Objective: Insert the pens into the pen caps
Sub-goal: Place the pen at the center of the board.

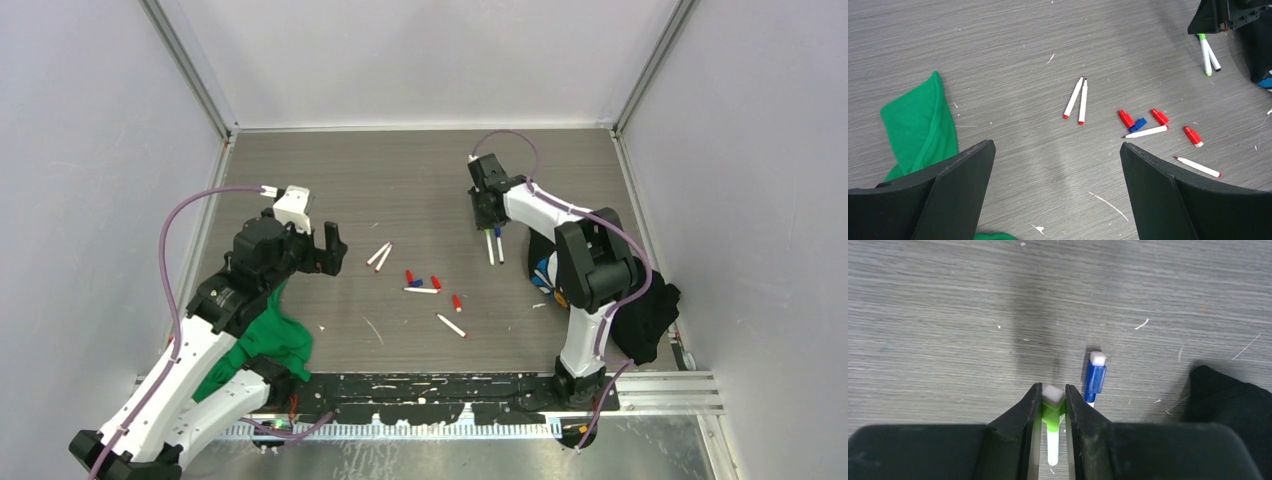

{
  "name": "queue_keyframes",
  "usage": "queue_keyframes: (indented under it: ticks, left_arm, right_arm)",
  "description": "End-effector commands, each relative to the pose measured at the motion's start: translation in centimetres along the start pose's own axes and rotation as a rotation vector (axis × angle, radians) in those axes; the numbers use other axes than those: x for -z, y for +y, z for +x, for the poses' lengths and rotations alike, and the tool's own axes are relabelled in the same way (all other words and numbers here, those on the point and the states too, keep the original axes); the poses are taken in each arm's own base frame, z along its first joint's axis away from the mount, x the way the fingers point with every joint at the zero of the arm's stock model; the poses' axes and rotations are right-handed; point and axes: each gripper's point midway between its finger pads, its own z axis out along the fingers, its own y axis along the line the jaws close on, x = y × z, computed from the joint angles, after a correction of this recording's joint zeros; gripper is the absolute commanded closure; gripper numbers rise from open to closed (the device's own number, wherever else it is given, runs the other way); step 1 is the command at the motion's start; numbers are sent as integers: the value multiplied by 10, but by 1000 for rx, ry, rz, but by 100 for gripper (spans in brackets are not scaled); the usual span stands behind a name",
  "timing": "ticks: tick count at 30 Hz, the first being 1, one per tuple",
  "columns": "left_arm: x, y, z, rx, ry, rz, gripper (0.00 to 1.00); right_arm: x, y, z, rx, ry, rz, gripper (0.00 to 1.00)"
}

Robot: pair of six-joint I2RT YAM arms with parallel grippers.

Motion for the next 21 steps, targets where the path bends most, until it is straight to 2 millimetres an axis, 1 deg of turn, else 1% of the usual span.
queue_keyframes:
  ticks: [1, 3, 6, 8, 10, 12, 15, 17, 21]
  left_arm:
    - [3, -1, -18, -5, -50, 2, 1]
    - [3, -1, -18, -5, -48, 3, 1]
    - [2, -2, -17, -5, -44, 7, 1]
    - [1, -2, -16, -6, -40, 8, 1]
    - [1, -3, -16, -5, -37, 11, 1]
    - [0, -3, -16, -6, -35, 13, 1]
    - [0, -4, -15, -6, -33, 16, 1]
    - [-2, -5, -13, -8, -26, 23, 1]
    - [-9, -12, -7, -16, 9, 59, 1]
  right_arm:
    - [3, -18, -14, -2, -22, 69, 97]
    - [0, -20, -13, -9, -17, 77, 90]
    - [-2, -23, -12, -15, -12, 79, 77]
    - [-2, -22, -14, -19, -12, 71, 67]
    - [-2, -22, -14, -24, -10, 64, 59]
    - [-1, -23, -17, -29, -16, 63, 55]
    - [5, -17, -20, -34, -24, 20, 47]
    - [13, -18, -23, -40, -35, 15, 45]
    - [38, -14, -30, -63, -82, -30, 43]
